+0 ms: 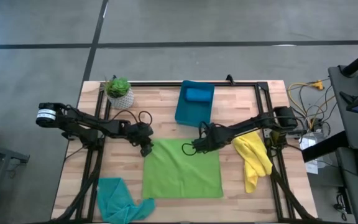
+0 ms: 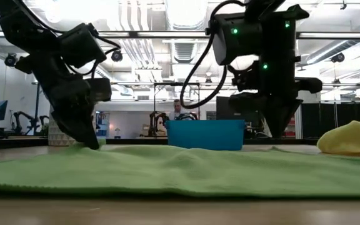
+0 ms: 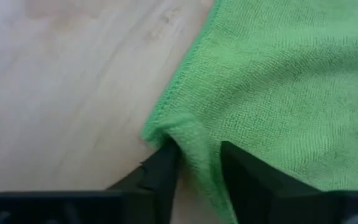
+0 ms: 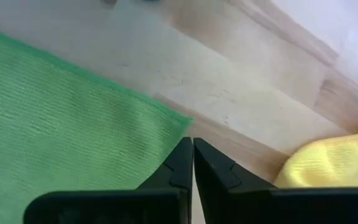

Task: Fold microfiber towels
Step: Fold the green microfiber cloth

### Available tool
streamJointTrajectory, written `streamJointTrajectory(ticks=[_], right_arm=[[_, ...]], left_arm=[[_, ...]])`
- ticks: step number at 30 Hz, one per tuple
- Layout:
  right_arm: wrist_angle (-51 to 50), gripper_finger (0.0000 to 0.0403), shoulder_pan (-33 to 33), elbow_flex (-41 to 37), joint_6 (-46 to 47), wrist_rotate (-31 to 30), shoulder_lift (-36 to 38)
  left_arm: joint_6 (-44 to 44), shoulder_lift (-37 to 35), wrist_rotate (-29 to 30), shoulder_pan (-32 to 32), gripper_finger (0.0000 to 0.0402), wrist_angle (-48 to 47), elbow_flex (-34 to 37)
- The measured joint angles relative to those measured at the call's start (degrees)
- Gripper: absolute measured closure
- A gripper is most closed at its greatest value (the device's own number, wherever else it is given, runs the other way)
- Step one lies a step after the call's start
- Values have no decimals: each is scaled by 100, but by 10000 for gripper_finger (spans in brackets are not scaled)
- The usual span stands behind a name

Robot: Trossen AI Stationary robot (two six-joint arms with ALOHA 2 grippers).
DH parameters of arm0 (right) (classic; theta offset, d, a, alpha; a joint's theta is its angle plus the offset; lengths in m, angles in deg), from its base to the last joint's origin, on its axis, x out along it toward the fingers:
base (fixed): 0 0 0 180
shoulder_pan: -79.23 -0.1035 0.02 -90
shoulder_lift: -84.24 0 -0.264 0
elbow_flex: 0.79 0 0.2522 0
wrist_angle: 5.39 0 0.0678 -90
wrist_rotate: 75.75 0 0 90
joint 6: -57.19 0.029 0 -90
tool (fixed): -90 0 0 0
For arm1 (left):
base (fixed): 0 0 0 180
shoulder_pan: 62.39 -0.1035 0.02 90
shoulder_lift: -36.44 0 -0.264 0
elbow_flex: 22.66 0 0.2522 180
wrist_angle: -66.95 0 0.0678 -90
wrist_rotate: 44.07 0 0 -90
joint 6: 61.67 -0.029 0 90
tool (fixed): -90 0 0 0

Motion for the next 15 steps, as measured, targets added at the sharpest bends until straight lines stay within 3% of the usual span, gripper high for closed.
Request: streamJointTrajectory(ticks=[6,11,15], right_arm=[[662,394,-128,0,-594,-227,375],[1896,394,-177,-21,-1411,-165,471],[2315,394,100,-114,-1468,-101,247]], left_arm=[[75,-285,271,-9,199,-673,-57],[202,-738,1108,-17,190,-1317,-86],[193,-1145,1293,-26,189,-1329,-93]])
